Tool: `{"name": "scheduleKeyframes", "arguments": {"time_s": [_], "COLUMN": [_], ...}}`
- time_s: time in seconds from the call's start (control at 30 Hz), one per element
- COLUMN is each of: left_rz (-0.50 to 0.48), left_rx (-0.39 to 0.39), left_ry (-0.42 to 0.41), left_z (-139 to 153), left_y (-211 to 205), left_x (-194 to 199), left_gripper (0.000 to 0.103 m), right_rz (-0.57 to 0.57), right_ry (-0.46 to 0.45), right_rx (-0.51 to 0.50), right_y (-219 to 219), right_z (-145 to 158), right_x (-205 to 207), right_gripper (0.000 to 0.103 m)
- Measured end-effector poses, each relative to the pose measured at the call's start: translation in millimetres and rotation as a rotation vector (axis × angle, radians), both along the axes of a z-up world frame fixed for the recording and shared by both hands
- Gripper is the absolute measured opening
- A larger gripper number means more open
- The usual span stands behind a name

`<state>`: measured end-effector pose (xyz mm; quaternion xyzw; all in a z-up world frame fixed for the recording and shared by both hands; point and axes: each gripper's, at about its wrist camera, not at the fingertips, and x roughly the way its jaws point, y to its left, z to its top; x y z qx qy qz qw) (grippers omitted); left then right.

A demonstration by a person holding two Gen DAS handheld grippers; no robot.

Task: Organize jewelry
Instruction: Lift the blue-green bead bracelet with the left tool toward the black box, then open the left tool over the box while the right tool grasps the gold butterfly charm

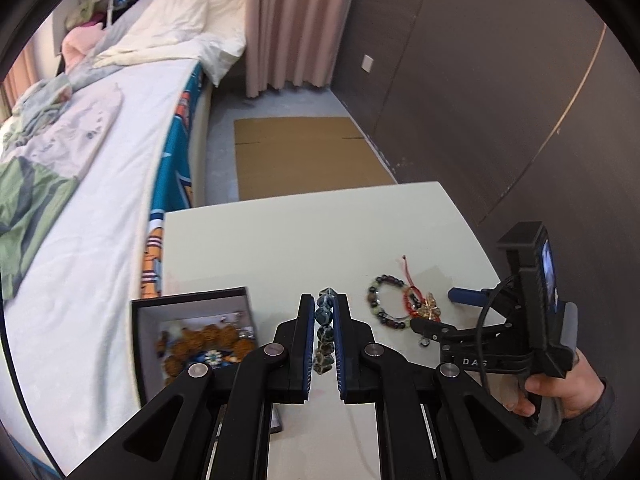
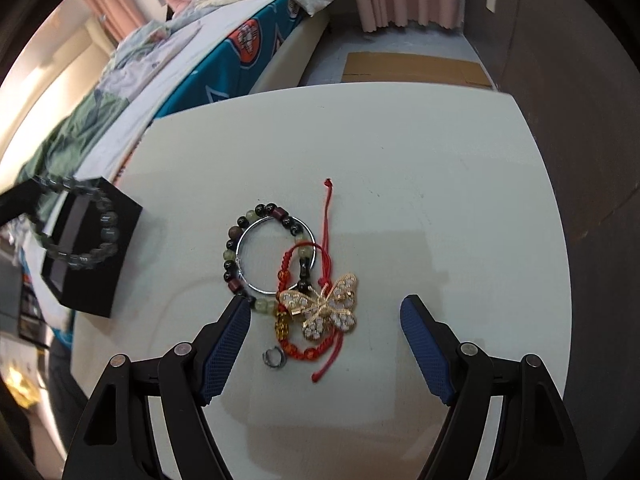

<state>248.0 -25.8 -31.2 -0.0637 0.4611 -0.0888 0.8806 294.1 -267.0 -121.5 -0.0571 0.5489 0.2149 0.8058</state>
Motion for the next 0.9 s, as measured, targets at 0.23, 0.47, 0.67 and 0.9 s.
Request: {"name": "scheduleKeyframes", "arguments": {"time_s": [0.23,0.47,0.67,0.9], "left_rz": [0.065,0.123,0.151,0.116], "left_rx": [-0.009,-0.018,-0.045,-0.133], "left_ry": [-0.019,-0.019,-0.01,0.0], "left_z": [7.2,5.7,-1.6,-7.3], "left_y": [31.1,62.0,79.8,80.3], "left_x": [-11.1,-21.3,-20.1,-12.0], "left_gripper": [0.009,0.009,0.009,0.009], "right_rz": [0.01,-0.026,-0.042,-0.05], "right_ry": [0.016,0.017,0.0,-0.038], "right_rx": [0.002,0.014,0.057,0.086], "right_y": [5.1,6.8,10.9,14.6], "right_z": [4.4,6.8,23.4,50.0], "right_x": [-1.3,-4.0,-11.1,-21.3], "right_gripper": [0.039,0.039,0.039,0.039]}}
